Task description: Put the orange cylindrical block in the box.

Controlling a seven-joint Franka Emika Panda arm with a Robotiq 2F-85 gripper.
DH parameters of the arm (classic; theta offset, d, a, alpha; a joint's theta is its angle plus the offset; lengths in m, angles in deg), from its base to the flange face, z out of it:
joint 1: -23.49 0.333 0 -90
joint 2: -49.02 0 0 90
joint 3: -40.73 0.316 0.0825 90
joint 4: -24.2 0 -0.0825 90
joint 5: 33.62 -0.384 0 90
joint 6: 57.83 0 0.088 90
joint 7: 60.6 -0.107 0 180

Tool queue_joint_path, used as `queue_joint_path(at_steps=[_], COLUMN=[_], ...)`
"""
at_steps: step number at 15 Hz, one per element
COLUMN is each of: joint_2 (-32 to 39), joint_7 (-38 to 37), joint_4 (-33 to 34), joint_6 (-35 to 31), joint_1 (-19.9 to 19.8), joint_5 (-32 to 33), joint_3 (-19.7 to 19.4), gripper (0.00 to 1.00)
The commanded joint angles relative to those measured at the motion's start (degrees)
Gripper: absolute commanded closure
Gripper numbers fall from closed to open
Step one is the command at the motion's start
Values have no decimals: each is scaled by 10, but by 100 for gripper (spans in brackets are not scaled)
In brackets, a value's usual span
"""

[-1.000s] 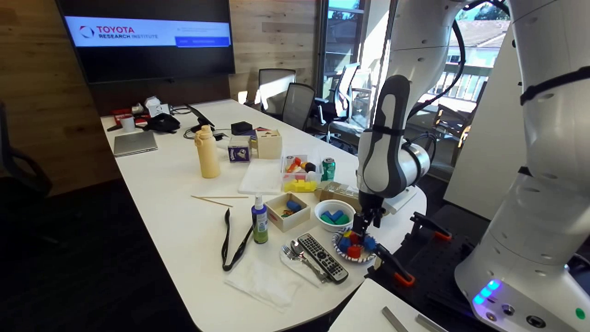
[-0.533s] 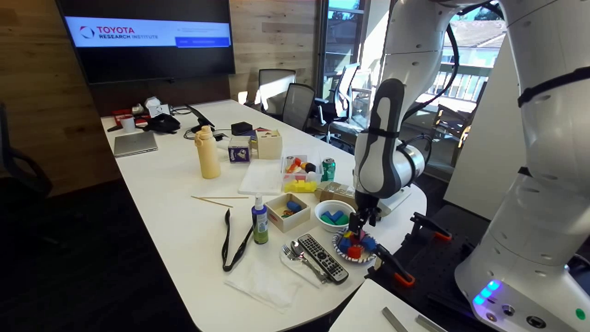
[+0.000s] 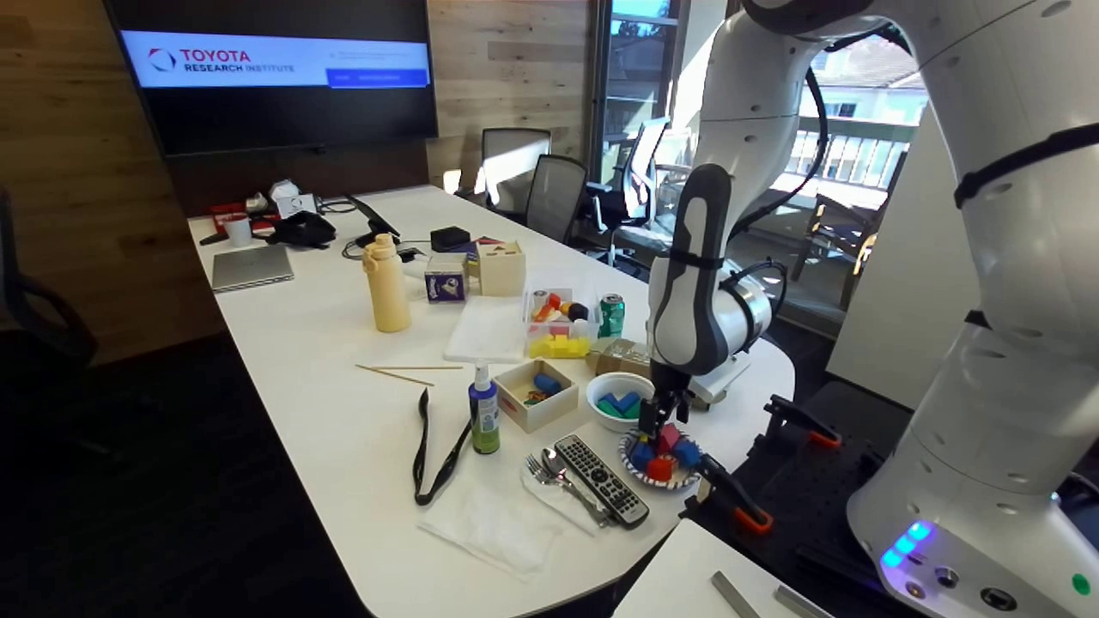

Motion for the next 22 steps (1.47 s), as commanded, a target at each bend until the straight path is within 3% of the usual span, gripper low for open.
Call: queue_joint_path(at_steps=[1, 7, 8, 9, 12, 13, 19, 22], joint_2=[14, 28, 28, 28, 26, 26, -15, -70], joint_7=[-10, -10, -11, -10, -11, -11, -13, -23], joint_4=[13, 18, 18, 18, 17, 17, 0, -22], joint_6=[-1, -5, -6, -6, -7, -7, 22, 40], joint_1=[-2, -3, -3, -3, -1, -1, 9, 49], joint_5=[-1, -2, -2, -2, -2, -2, -3, -7], joint_3=[2, 3, 3, 2, -1, -1, -11, -47], gripper=[0, 0, 17, 26, 51, 54, 54, 54])
